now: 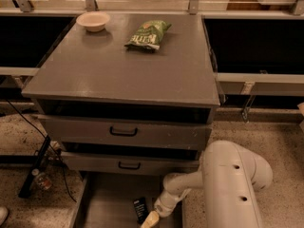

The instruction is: Pick rxbar blueberry from bottom drawer and place on counter

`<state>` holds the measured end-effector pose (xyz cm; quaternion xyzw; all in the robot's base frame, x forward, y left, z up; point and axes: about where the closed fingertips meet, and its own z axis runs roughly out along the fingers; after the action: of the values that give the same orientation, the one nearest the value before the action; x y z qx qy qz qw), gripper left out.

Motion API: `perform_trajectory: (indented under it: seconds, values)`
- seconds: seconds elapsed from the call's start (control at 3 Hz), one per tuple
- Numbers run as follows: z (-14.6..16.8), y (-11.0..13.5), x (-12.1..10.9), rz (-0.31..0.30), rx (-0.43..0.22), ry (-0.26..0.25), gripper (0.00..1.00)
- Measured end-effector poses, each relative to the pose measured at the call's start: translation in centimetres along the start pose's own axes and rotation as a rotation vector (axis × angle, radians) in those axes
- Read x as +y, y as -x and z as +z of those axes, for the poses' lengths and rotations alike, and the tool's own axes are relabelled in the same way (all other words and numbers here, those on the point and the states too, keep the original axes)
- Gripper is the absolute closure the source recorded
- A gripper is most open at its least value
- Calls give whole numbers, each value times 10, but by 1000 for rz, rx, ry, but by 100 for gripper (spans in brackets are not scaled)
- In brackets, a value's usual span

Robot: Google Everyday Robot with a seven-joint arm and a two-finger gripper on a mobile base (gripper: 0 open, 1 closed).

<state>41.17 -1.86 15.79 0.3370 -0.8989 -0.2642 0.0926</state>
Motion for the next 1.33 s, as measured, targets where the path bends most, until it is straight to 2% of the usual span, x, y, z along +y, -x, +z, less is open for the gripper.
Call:
perform_trajectory:
  seconds: [0.67,1.0,1.33]
  values:
    - [25,32,14,-60,44,-13,0]
    - [25,32,14,-60,44,-13,0]
    - [28,31,16,-59,40,-38,0]
